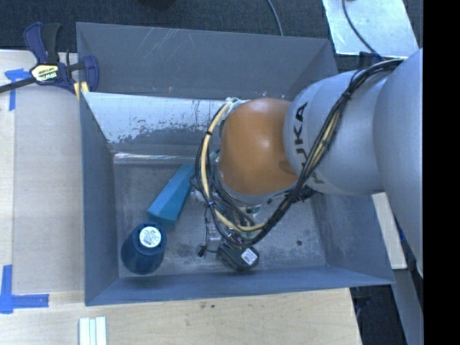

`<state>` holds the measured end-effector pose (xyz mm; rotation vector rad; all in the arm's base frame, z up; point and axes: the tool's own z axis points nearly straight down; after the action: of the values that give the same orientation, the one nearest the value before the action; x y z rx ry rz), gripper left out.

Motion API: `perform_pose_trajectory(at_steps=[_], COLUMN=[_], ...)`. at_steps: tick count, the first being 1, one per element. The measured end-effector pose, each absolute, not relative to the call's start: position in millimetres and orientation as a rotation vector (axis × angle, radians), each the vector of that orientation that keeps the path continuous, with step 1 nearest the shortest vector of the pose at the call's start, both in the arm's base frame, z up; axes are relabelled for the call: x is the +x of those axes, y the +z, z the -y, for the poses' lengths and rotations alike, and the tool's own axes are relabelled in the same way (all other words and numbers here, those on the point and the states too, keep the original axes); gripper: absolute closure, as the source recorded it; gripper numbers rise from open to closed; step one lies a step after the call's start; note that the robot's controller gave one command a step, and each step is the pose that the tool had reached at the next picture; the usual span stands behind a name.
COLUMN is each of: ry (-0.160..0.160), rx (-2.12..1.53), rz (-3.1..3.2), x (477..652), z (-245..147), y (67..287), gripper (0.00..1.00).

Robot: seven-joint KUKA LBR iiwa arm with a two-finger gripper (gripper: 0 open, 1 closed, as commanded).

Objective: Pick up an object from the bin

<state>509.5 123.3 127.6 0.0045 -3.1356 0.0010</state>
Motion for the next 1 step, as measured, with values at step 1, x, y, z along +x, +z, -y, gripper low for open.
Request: perform_pose_trajectory(at_steps=[1], ry=[-0.001], rx=[-0.002], rz=[3.144], x=[511.5], z=[-122.7], y=[132.1], gripper=[0.00])
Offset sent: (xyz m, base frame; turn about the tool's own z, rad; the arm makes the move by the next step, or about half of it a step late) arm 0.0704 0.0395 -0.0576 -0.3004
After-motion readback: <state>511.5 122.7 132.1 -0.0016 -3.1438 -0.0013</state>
